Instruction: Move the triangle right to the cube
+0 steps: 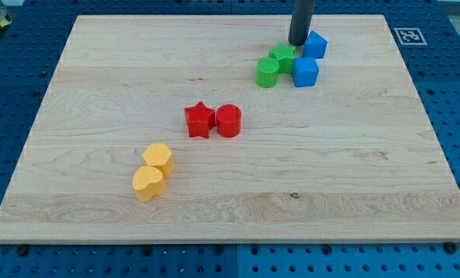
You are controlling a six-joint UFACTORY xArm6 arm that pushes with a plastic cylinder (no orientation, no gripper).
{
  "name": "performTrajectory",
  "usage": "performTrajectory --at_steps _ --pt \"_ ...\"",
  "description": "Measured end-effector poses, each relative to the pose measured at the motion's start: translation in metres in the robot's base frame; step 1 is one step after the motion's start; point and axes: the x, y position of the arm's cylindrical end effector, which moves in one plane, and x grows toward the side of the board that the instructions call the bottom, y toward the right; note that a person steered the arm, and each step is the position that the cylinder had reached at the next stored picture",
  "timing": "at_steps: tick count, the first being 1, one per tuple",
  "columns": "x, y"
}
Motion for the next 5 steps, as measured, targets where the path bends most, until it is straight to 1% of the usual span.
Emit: performTrajectory --at_steps 1,3,5 --pt "-0.005 0.004" --pt "-0.003 0.044" --pt "0.004 0.044"
